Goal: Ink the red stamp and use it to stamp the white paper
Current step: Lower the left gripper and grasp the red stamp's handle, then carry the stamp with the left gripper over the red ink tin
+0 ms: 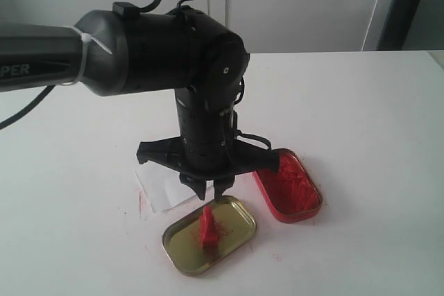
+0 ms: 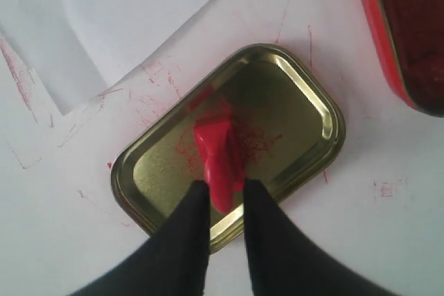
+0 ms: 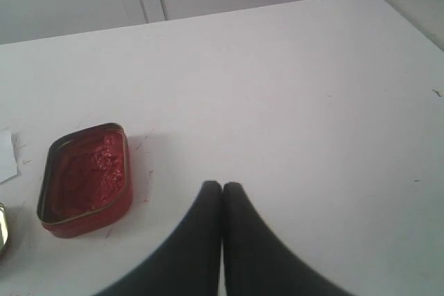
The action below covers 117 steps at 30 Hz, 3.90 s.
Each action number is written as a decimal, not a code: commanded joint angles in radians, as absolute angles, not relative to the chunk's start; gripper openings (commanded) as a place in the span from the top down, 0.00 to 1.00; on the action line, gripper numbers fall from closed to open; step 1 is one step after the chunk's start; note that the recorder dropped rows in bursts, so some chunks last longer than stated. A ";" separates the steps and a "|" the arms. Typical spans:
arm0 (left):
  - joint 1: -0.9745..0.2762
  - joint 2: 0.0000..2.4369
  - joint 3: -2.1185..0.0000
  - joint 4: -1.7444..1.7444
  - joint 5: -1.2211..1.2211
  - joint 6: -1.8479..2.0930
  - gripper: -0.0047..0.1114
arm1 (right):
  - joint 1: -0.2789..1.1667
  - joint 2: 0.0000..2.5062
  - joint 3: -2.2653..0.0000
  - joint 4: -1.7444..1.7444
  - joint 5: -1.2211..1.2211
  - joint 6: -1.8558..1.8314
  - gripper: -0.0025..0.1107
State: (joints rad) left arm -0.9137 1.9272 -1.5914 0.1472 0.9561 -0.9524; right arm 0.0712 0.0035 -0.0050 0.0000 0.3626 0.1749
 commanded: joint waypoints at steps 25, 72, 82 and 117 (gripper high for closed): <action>-0.919 2.041 -1.582 0.112 0.960 -0.935 0.60 | 0.077 0.000 0.000 0.000 0.349 0.167 0.98; -0.919 1.933 -1.584 0.101 0.958 -0.508 0.96 | 0.077 0.000 0.000 0.000 0.349 0.167 0.98; -0.919 1.933 -1.606 0.052 0.974 -0.166 0.96 | 0.077 0.000 0.000 0.000 0.349 0.156 0.98; -0.909 2.300 -2.264 -0.088 1.221 0.271 0.96 | 0.077 0.000 0.000 0.000 0.349 0.156 0.98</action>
